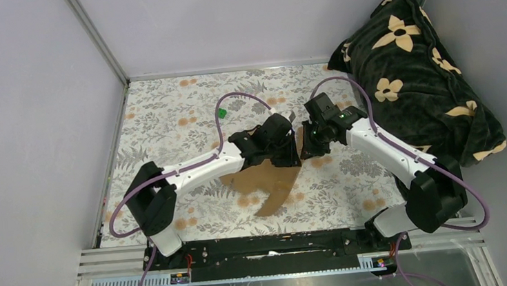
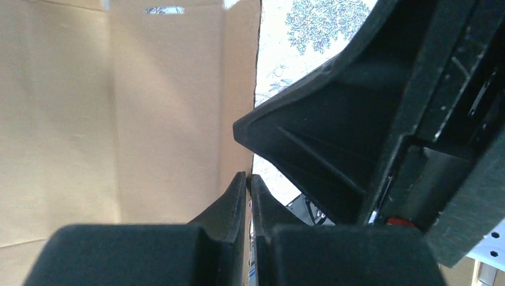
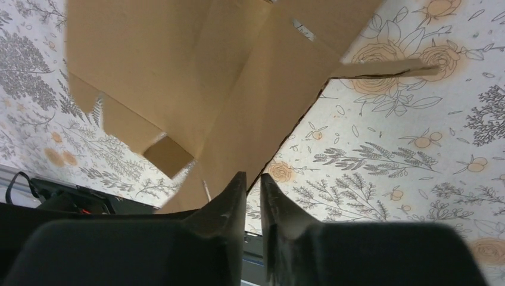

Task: Fold the paper box
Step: Fold the paper box at the center of the board.

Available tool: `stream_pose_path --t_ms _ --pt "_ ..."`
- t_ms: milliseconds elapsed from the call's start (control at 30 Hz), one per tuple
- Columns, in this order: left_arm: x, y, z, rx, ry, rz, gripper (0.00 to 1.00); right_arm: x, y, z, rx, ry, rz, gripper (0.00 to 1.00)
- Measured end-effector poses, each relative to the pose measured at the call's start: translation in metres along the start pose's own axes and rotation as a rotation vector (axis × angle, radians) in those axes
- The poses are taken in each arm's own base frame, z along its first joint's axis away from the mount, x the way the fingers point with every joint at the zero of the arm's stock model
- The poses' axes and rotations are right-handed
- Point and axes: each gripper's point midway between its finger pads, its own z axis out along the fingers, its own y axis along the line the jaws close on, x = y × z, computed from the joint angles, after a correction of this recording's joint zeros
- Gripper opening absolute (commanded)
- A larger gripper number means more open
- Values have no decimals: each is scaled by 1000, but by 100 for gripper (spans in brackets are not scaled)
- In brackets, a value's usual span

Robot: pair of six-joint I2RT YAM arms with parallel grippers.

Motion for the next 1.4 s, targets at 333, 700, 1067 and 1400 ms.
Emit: stream_pose_path --t_ms 333,700,1067,1400 --pt "-19 6 -32 26 -73 -34 23 -10 -10 2 81 12 -106 0" --pt "-128 72 -96 45 -275 -113 30 -15 -10 -7 54 17 -308 0" --pt "-150 52 -9 256 -48 -50 31 -6 2 -10 10 26 -435 0" --pt "-174 47 29 326 -21 -32 31 -4 2 -9 4 32 -484 0"
